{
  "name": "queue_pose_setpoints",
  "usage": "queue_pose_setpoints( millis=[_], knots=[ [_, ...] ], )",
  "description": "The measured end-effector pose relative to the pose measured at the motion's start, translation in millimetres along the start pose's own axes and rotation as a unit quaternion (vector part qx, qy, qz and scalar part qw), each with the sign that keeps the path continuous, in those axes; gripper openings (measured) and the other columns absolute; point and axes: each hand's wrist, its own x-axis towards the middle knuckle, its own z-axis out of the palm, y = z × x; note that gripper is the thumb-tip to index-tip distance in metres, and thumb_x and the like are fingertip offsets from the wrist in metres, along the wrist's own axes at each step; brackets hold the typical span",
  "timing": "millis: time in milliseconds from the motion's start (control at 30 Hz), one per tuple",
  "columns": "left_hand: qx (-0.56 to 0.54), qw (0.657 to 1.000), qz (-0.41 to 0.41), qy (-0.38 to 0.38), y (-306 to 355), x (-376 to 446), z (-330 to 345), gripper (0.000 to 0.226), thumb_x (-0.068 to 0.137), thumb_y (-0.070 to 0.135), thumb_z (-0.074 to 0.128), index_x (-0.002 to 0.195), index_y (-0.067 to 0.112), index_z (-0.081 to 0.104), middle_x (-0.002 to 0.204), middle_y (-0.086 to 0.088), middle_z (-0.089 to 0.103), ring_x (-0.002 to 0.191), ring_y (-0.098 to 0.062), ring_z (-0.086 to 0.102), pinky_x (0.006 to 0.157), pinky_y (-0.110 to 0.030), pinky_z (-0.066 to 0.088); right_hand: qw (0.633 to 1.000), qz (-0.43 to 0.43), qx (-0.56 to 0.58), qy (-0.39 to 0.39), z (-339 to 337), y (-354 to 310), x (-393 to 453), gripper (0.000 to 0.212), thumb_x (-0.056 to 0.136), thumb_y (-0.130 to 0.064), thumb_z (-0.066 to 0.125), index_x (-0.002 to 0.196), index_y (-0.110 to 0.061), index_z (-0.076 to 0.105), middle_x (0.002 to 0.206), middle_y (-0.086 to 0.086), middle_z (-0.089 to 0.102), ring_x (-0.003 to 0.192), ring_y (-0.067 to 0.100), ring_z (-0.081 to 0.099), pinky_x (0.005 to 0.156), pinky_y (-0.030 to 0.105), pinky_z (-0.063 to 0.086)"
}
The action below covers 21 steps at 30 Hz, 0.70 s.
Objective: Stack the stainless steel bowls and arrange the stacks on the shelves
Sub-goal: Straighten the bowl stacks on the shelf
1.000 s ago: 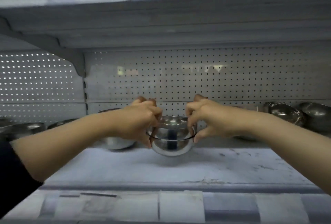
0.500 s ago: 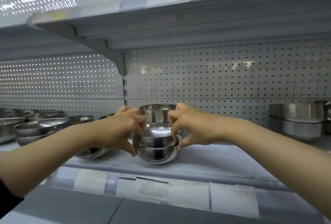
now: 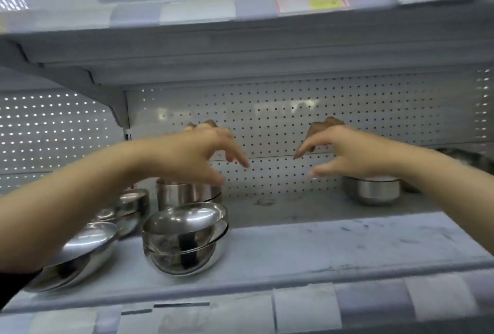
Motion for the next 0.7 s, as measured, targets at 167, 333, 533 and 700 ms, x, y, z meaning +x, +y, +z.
queue_pose_setpoints(
  millis=[167,333,533,700],
  knots=[
    [-0.061,0.993,0.025,0.098,61,102,32,0.035,0.081,0.039,0.064,0.115,0.043,0.056,0.111,0.015,0.055,0.105,-0.005,0.048,0.092,-0.024,0.040,0.994,0.102,-0.032,0.014,-41,87,-52,0.024,0.080,-0.038,0.069,0.096,-0.051,0.056,0.115,-0.017,0.054,0.111,0.006,0.045,0.095,0.031,0.039],
    [-0.035,0.996,-0.025,0.076,97,190,77,0.038,0.084,0.047,0.059,0.121,0.043,0.051,0.107,0.009,0.049,0.110,-0.014,0.034,0.093,-0.030,0.024,0.987,0.138,-0.077,0.023,-43,173,-82,0.034,0.080,-0.037,0.070,0.109,-0.046,0.055,0.113,-0.011,0.053,0.109,0.010,0.039,0.085,0.025,0.033],
    [-0.001,0.994,-0.087,0.061,105,257,107,0.050,0.081,0.051,0.060,0.128,0.041,0.046,0.104,0.006,0.044,0.108,-0.017,0.031,0.084,-0.030,0.019,0.992,0.097,-0.079,-0.016,-20,234,-58,0.046,0.085,-0.039,0.064,0.128,-0.041,0.045,0.105,-0.014,0.040,0.104,0.009,0.033,0.084,0.028,0.034],
    [0.073,0.993,-0.088,-0.005,107,291,113,0.064,0.072,0.054,0.069,0.130,0.040,0.044,0.114,0.003,0.041,0.113,-0.019,0.029,0.094,-0.034,0.022,0.995,0.037,-0.072,-0.057,-12,260,-31,0.045,0.076,-0.040,0.068,0.119,-0.039,0.054,0.107,-0.012,0.041,0.102,0.009,0.029,0.075,0.026,0.031]
  ],
)
